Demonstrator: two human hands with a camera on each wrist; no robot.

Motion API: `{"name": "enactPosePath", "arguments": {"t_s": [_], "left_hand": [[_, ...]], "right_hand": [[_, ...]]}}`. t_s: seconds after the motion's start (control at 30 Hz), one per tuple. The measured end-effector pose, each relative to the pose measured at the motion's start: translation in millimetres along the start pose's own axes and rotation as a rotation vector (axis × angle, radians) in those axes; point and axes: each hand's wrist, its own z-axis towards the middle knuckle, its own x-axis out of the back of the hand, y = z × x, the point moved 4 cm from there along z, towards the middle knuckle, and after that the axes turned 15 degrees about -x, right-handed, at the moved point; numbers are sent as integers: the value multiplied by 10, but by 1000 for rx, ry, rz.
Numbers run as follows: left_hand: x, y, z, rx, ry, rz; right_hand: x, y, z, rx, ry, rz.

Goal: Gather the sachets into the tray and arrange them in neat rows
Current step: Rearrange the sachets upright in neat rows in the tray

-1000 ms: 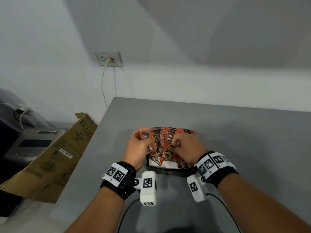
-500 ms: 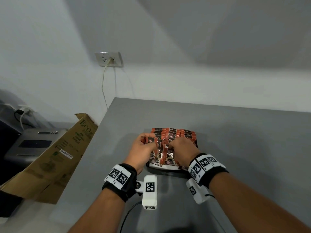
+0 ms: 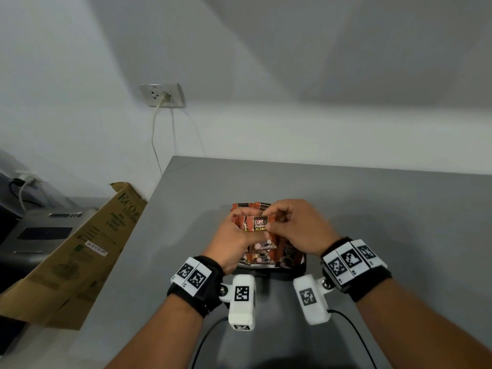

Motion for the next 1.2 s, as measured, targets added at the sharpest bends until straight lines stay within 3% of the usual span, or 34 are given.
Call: {"name": "enactPosePath", "arguments": {"t_s": [0.13, 0.27, 0.33, 0.67, 0.8, 0.93, 1.03, 1.1, 1.2], "left_hand": [[107, -6, 42, 60, 127, -77], [248, -33, 44, 108, 216, -148], [233, -16, 8, 114, 198, -140], [268, -133, -58, 76, 88, 134], [197, -170, -59, 48, 1, 157], [35, -169, -62, 40, -71, 112], [80, -115, -36, 35, 6, 125], [204, -52, -11, 36, 148, 105], [374, 55, 3, 26, 293, 44]], "right_hand": [[250, 292, 62, -110, 112, 13], [106, 590, 2, -207, 11, -259], [-41, 723, 0, -231, -24, -347], [-197, 910, -52, -201, 134, -486], [-100, 624, -125, -90, 206, -249], [-172, 210, -131, -7, 10, -7], [-129, 123, -22, -6, 74, -3], [-83, 166, 68, -58, 121, 7], [-199, 250, 147, -102, 73, -155]]}}
